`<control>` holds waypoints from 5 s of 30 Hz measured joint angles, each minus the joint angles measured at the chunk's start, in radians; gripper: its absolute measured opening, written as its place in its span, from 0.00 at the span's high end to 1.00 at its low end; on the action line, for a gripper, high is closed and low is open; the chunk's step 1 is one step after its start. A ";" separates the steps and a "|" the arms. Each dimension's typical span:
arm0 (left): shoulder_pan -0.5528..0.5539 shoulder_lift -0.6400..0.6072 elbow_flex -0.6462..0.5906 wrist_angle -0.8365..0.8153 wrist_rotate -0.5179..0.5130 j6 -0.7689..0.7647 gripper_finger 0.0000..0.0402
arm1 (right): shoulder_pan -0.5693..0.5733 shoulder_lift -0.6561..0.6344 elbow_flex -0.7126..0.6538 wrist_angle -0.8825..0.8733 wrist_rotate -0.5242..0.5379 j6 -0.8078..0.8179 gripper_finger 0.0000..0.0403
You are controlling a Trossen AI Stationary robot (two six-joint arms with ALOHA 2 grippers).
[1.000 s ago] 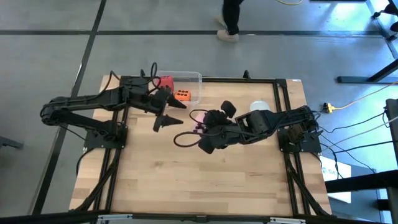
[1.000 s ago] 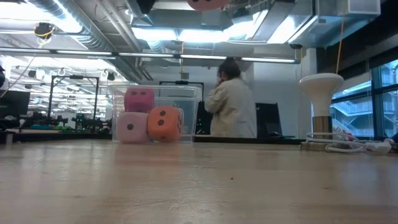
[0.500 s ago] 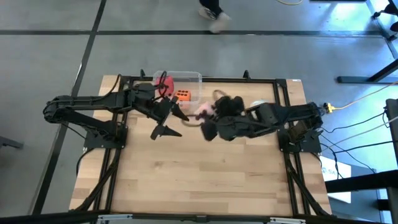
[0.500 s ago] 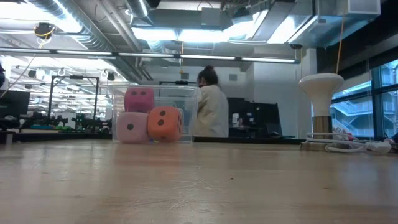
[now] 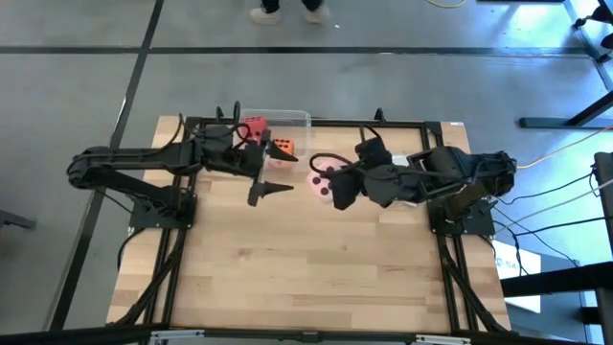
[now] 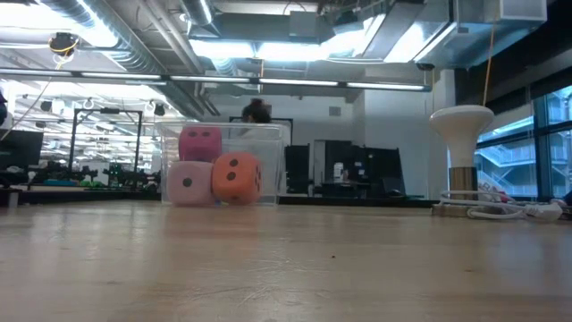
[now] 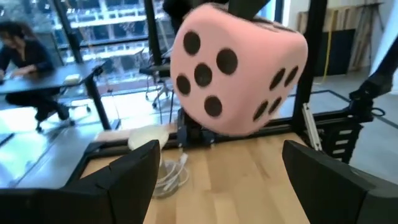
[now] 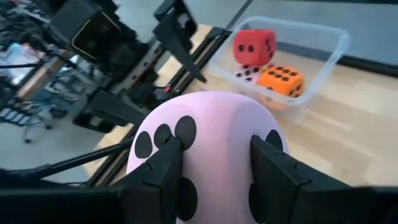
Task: Pick & Place Dice
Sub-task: Put the large pink dice into the transparent bin
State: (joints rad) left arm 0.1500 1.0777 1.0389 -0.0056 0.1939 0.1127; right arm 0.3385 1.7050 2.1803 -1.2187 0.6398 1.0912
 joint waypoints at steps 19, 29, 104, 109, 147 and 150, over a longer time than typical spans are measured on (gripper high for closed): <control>-0.094 0.005 0.000 0.182 -0.008 0.038 0.18 | -0.032 0.000 0.000 0.187 -0.084 -0.123 0.65; -0.138 0.060 -0.001 0.291 -0.060 0.055 0.18 | -0.043 0.005 0.000 0.230 -0.105 -0.175 0.66; -0.167 0.119 0.001 0.237 -0.093 0.112 0.69 | -0.049 0.045 -0.003 0.239 -0.179 -0.235 0.10; -0.154 0.094 0.001 0.212 -0.097 0.105 0.69 | -0.050 0.045 -0.003 0.230 -0.172 -0.219 0.10; 0.569 0.044 0.000 -0.308 0.276 -0.127 0.79 | 0.114 -0.054 -0.026 -0.342 0.116 0.134 0.10; 0.633 0.090 0.000 -0.304 0.335 -0.090 0.79 | 0.145 -0.059 -0.075 -0.349 0.131 0.158 0.11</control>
State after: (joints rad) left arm 0.7833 1.1678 1.0389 -0.3098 0.5286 0.0224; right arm 0.4834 1.6463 2.1050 -1.5677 0.7707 1.2491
